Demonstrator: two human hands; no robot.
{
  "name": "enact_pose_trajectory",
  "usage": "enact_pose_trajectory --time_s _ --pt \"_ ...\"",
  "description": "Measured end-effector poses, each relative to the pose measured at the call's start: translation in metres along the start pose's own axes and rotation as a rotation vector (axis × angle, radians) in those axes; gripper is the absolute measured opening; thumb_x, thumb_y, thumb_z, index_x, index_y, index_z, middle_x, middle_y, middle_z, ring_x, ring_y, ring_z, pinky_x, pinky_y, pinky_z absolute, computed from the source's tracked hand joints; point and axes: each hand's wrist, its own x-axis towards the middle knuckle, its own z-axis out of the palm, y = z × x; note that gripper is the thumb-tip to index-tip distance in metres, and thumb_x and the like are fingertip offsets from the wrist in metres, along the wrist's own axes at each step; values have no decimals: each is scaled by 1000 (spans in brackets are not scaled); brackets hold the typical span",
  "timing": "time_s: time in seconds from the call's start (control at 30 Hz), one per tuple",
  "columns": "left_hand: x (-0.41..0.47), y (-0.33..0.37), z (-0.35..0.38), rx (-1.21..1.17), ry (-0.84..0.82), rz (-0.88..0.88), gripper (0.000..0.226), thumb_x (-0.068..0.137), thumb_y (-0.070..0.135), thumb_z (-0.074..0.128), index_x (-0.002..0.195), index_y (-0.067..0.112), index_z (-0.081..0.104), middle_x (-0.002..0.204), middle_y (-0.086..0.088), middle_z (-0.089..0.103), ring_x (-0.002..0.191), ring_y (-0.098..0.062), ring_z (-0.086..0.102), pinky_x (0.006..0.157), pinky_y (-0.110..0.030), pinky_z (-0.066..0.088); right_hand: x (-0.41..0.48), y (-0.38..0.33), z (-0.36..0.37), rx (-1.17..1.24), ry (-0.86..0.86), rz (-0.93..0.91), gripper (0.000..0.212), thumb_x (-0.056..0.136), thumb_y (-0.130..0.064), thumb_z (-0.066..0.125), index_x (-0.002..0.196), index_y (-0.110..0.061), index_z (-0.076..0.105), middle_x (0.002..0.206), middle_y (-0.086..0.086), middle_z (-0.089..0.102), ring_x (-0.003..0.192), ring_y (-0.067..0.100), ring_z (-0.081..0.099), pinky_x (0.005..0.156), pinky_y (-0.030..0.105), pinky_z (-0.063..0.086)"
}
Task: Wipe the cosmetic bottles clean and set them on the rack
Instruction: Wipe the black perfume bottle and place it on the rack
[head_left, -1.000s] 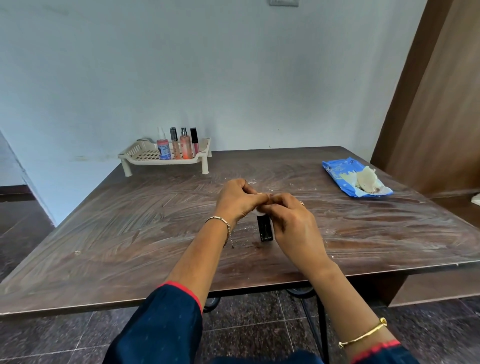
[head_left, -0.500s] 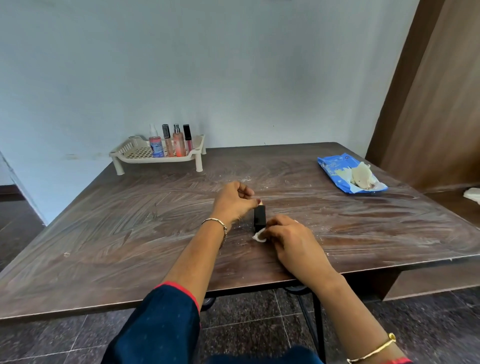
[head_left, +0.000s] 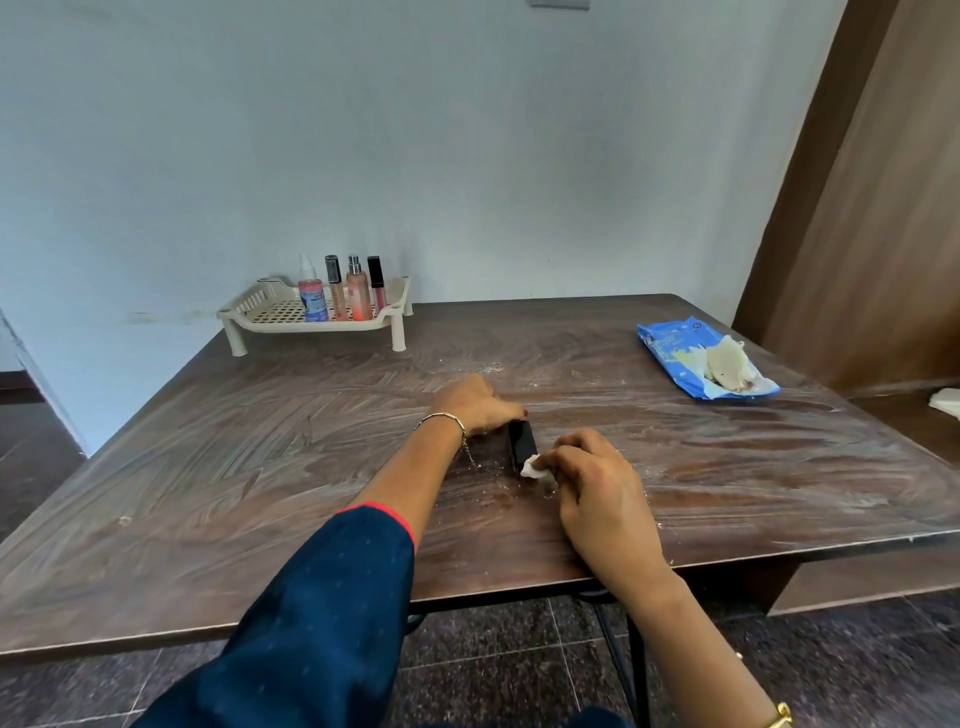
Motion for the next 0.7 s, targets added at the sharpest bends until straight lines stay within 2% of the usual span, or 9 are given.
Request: enact_pose_trajectory --time_s 0.07,0.13,0.23,0.3,0.4,0.5,0.7 --pt "-3 1 -2 -76 -23 -12 38 75 36 70 54 18 45 54 1 46 58 -18 42 62 -28 35 1 4 1 33 52 38 24 78 7 63 85 -14 72 90 -5 59 80 12 60 69 30 51" --pt "-6 0 -4 -211 -31 -9 29 75 31 70 60 17 49 60 0 54 59 -16 47 59 -26 35 2 6 -2 104 111 107 28 79 8 64 84 -18 72 89 -8 59 81 6 60 73 26 52" --pt "-15 1 -9 -452 -66 -4 16 81 23 68 84 9 61 78 -5 70 61 -11 65 49 -18 38 8 4 -7 244 157 185 33 81 6 64 83 -27 70 91 -11 60 86 3 61 77 18 51" --pt "-23 2 -12 -575 -85 -3 22 82 21 69 97 5 65 80 -3 72 58 -7 67 55 -21 47 16 0 -6 269 148 148 33 82 5 64 86 -27 70 91 -11 60 87 3 61 75 16 51" --pt "-30 1 -15 -625 -97 23 23 81 19 71 98 4 67 76 -2 71 62 -9 66 65 -24 54 26 -9 -3 167 84 38 29 82 4 62 95 -20 73 92 -8 56 86 7 57 72 20 47" --pt "-35 -2 -16 -674 -109 66 26 80 17 74 99 2 67 75 -3 70 60 -8 66 56 -19 55 26 -15 0 -10 29 -63 29 81 3 63 101 -17 71 99 -2 58 88 16 57 72 22 44" --pt "-35 -3 -11 -664 -48 104 33 79 27 74 100 3 68 80 -3 67 70 -8 63 65 -20 56 10 -10 -6 -76 -72 -111 31 77 7 64 93 -19 72 100 -2 59 86 19 59 68 24 43"
